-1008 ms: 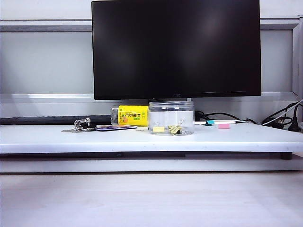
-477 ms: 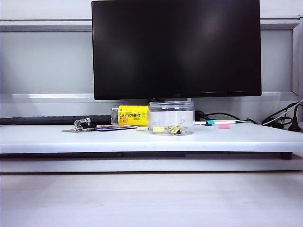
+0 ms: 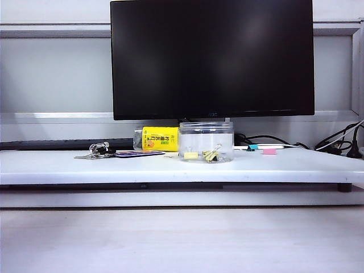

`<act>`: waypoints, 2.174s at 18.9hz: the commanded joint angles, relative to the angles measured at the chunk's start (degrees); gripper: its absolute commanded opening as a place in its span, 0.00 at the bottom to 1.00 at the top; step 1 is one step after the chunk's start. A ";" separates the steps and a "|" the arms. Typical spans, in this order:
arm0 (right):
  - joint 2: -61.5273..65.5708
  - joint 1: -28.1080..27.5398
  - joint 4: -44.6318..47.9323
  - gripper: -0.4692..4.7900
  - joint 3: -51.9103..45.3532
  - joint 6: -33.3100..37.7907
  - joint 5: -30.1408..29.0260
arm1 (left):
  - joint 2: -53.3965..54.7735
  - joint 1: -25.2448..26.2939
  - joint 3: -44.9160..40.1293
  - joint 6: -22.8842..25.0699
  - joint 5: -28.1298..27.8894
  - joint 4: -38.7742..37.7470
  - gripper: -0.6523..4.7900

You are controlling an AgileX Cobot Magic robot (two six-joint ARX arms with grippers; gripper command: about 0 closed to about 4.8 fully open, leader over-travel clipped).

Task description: Take the clips out of the round transparent plastic box and place them on the table.

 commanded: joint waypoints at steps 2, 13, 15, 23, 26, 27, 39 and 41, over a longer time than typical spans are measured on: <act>14.73 0.04 -8.70 0.09 13.55 -2.16 2.16 | -0.17 0.02 0.02 -1.40 6.45 4.92 0.33; 62.82 11.78 -23.28 0.11 57.20 -14.19 -2.71 | -0.17 -0.04 1.66 3.78 12.74 7.48 0.36; 68.19 14.43 -23.78 0.11 60.41 -15.43 -2.54 | -0.15 -0.02 4.98 6.82 12.72 6.23 0.36; 81.18 17.31 -23.54 0.11 64.70 -16.24 -2.34 | 15.23 -0.04 25.75 12.20 11.78 -3.30 0.41; 83.23 17.51 -24.44 0.11 66.55 -16.26 -2.45 | 29.70 -0.96 35.93 16.02 14.32 -9.84 0.41; 85.24 17.68 -27.80 0.11 69.72 -17.07 -2.49 | 38.10 -3.91 41.97 21.40 14.12 -13.09 0.41; 102.71 21.51 -41.81 0.15 89.39 -20.26 -4.11 | 64.92 -31.36 53.72 40.63 -18.27 -17.00 0.41; 104.54 22.27 -41.88 0.15 89.44 -20.26 -4.28 | 65.57 -31.43 53.72 40.09 -18.32 -16.76 0.41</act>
